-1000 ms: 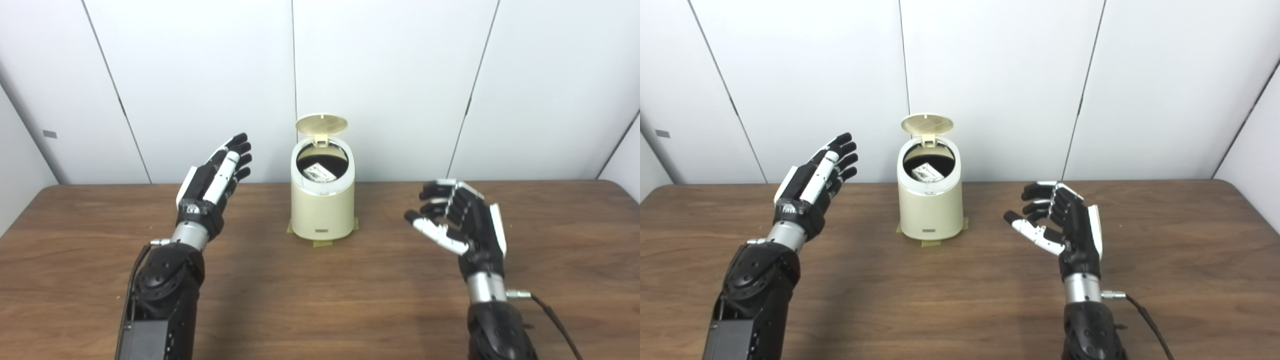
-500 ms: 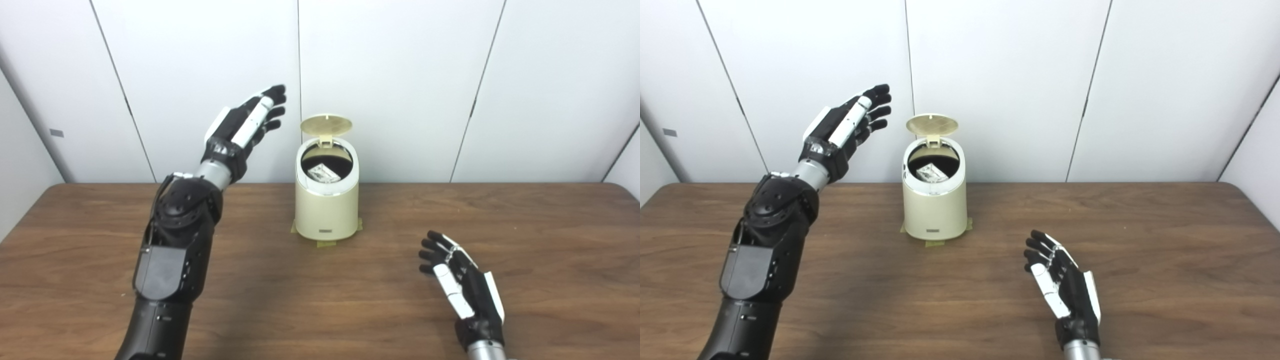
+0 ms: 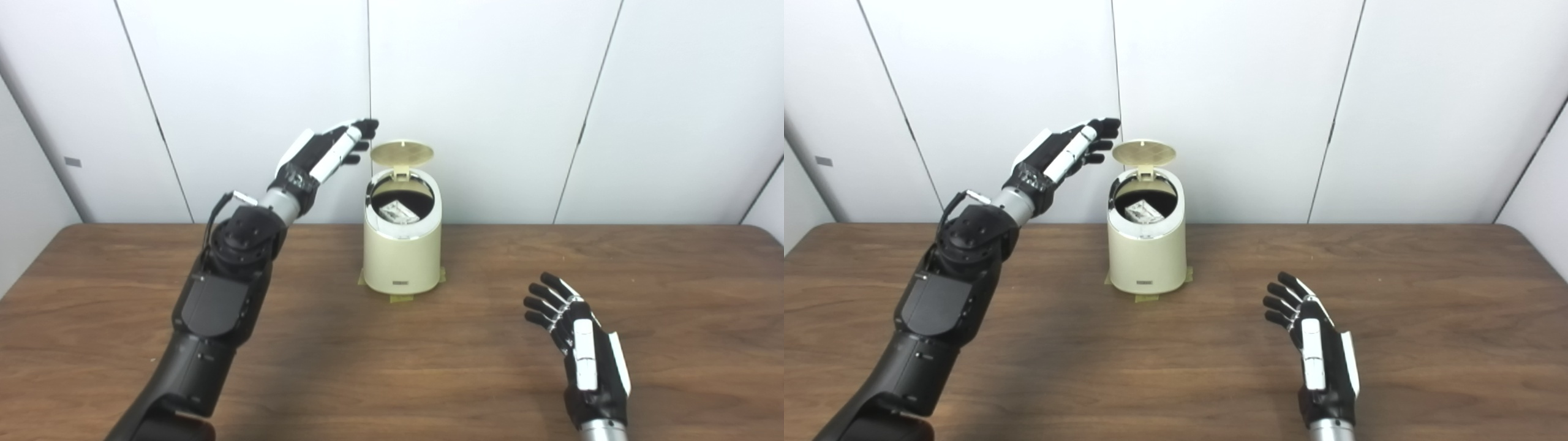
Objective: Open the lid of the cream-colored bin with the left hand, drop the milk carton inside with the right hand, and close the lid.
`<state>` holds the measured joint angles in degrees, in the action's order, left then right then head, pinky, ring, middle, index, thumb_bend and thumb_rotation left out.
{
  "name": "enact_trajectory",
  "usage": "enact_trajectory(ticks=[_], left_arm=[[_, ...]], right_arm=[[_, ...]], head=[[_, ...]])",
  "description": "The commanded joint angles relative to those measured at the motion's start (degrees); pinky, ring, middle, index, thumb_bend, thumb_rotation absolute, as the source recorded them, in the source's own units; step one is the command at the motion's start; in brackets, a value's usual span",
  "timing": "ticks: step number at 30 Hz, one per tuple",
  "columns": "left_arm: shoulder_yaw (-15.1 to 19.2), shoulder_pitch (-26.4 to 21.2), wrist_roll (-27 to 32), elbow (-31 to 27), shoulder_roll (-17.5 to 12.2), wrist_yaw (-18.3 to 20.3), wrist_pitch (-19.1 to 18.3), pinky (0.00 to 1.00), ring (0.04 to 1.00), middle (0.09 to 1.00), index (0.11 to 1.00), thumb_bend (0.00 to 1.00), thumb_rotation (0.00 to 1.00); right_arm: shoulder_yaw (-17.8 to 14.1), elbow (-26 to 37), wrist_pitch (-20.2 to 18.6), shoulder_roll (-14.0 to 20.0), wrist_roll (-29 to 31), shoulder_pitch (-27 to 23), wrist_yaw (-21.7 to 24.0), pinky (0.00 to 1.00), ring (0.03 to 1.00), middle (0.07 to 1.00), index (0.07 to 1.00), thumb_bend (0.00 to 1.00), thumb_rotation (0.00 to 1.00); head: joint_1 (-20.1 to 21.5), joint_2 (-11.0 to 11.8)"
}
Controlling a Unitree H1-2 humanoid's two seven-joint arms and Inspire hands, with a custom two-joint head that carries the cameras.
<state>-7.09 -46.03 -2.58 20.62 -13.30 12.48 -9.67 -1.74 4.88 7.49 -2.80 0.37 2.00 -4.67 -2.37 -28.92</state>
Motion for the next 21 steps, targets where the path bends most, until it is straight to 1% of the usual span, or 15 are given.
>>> enact_trajectory(ticks=[1,3,5,8,13,15,16,18,19,21], left_arm=[[-0.9,-4.0,-2.3,-1.0,-1.2,0.4,3.4,0.88,0.898,0.888,0.882,0.4,0.99],[-2.1,-4.1,-5.1,-1.7,-1.4,-0.4,3.4,0.9,0.904,0.881,0.877,0.4,0.99],[-2.9,-4.1,-7.5,-2.5,-1.5,-0.9,3.3,0.91,0.91,0.871,0.869,0.41,0.96],[-3.7,-3.6,-10.2,-4.5,-1.8,-1.2,2.9,0.94,0.915,0.844,0.859,0.38,0.92],[-4.4,-2.5,-12.1,-7.2,-2.7,0.4,3.1,0.96,0.896,0.819,0.845,0.37,0.89],[-4.9,-2.1,-13.5,-8.2,-3.4,0.7,3.2,0.92,0.88,0.815,0.827,0.36,0.89],[-6.3,-1.9,-16.4,-8.9,-4.4,0.3,4.1,0.91,0.877,0.814,0.824,0.36,0.89],[-8.9,-1.8,-22.2,-9.9,-6.6,-0.7,6.4,0.82,0.833,0.798,0.807,0.37,0.93],[-10.0,-1.6,-24.9,-10.6,-7.5,-1.2,7.2,0.81,0.825,0.795,0.805,0.37,0.93],[-11.0,-1.3,-28.2,-11.8,-8.5,-1.4,7.8,0.78,0.811,0.791,0.787,0.4,0.89]], right_arm=[[0.7,-3.9,2.1,-1.4,-0.3,2.2,-0.3,0.69,0.736,0.766,0.806,0.46,0.99],[0.7,-4.1,2.1,-1.6,-0.4,2.0,-0.4,0.69,0.739,0.763,0.809,0.45,0.99],[0.7,-4.4,2.1,-1.8,-0.7,1.9,-0.4,0.7,0.738,0.759,0.811,0.45,0.98],[0.7,-5.0,2.6,-1.9,-1.2,1.7,-0.6,0.69,0.736,0.755,0.817,0.44,0.99],[0.6,-6.1,3.3,-2.1,-1.8,1.5,-0.8,0.69,0.74,0.752,0.823,0.43,0.99],[0.4,-6.3,3.2,-2.4,-1.7,1.4,-1.0,0.68,0.736,0.745,0.819,0.43,0.98],[0.4,-6.4,3.0,-2.5,-1.5,1.4,-1.1,0.68,0.735,0.744,0.818,0.43,0.98],[0.3,-6.6,2.7,-2.7,-1.3,1.3,-1.3,0.68,0.74,0.744,0.815,0.42,0.97],[0.2,-6.8,2.6,-2.8,-1.3,1.2,-1.4,0.69,0.741,0.744,0.814,0.42,0.97],[0.2,-7.0,2.3,-2.9,-1.7,1.1,-1.8,0.69,0.745,0.74,0.818,0.41,0.97]], head=[[-0.1,-0.1],[0.0,-0.2],[0.2,-0.2],[0.3,-0.3],[0.5,-0.3],[0.6,-0.4],[0.6,-0.5],[0.7,-0.5],[0.7,-0.5],[0.8,-0.5]])
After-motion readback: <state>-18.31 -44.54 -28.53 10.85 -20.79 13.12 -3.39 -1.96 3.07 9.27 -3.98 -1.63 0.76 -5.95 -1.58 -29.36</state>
